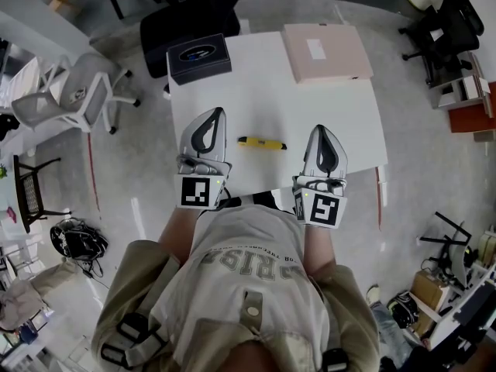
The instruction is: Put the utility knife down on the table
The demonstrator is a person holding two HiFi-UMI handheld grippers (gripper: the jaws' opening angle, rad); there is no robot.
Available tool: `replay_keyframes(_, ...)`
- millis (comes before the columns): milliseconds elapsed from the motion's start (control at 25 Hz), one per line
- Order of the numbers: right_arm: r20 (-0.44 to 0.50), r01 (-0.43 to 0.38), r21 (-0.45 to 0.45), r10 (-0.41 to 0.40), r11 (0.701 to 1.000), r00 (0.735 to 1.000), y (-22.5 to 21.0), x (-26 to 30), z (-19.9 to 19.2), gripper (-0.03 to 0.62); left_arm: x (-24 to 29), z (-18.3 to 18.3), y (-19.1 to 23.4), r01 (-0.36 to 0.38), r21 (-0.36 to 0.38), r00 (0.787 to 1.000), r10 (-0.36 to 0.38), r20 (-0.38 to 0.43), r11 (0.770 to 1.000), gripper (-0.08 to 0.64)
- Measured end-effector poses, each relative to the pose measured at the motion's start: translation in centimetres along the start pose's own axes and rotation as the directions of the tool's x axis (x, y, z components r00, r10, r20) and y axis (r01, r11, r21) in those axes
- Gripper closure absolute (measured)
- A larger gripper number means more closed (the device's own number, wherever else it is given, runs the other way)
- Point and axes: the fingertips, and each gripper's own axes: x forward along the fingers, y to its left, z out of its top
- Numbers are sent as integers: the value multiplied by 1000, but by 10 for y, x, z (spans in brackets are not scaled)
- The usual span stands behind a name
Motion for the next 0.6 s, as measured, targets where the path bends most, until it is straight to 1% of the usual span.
replay_keyframes(200,9,8,-24,-8,1000,1000,0,3,3,592,3,2,-1,-5,6,1000,5,1,1000,546)
replay_keyframes(320,9,15,-20,-14,1000,1000,1,5,6,592,4,3,-2,-3,7,1000,3,1,1000,546)
replay_keyframes(600,-9,26,-57,-26,998,1000,-3,9,0,592,5,0,-3,-2,6,1000,2,-1,1000,546)
